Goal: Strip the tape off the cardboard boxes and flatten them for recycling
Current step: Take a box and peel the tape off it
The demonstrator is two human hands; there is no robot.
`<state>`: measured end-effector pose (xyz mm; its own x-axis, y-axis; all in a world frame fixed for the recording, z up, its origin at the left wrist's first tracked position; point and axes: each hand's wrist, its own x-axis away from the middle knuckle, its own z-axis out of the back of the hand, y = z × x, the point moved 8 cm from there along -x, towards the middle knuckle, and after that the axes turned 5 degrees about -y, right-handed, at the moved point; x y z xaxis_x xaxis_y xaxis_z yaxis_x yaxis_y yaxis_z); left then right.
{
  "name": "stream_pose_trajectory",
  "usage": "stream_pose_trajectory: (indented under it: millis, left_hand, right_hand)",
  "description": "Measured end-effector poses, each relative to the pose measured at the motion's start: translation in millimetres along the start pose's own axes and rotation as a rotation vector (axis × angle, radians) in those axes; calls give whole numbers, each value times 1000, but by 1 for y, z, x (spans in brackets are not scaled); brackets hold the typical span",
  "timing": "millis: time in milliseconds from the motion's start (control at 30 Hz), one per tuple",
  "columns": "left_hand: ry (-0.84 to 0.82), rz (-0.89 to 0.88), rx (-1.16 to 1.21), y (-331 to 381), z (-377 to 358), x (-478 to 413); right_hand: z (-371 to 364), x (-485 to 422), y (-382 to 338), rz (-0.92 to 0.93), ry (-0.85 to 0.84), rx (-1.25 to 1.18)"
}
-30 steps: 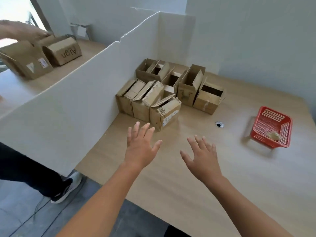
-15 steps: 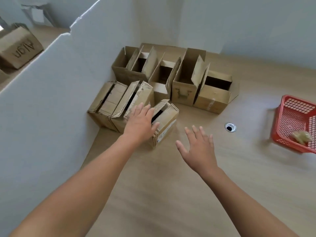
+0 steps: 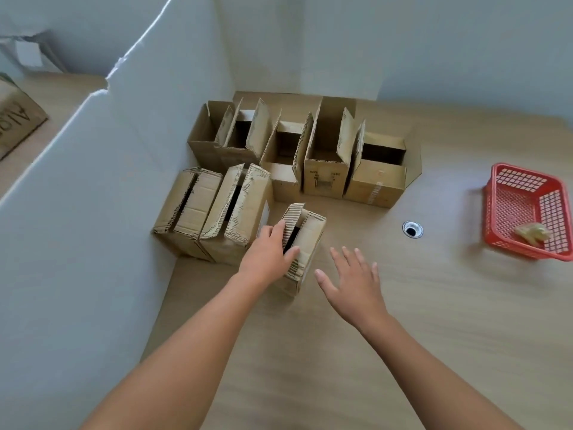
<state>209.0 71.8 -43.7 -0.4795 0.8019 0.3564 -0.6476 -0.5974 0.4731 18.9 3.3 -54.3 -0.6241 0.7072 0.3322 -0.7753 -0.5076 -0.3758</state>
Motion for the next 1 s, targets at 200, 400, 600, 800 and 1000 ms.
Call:
stream_pose_trajectory:
  millis: [200,400,600,800,1000]
  left_hand:
    - [-64,-46,248,-3,-25,54]
    - [-170,36,499,-6,-62,135]
    - [-272,2,748,-1,-107,211]
    - [-228,134,950,-5,-137,229]
    - [-203,152,821,17,-134,227]
  right_hand:
    - [-13,45,-10,-104,-9,-82]
    - [-36,117,-8,-158,-21,-414]
    - [-57,194,17,-263,19,-624]
    - [-52,203,47,-266,25,-570]
    - [-42,208,86,-193,-99,-770]
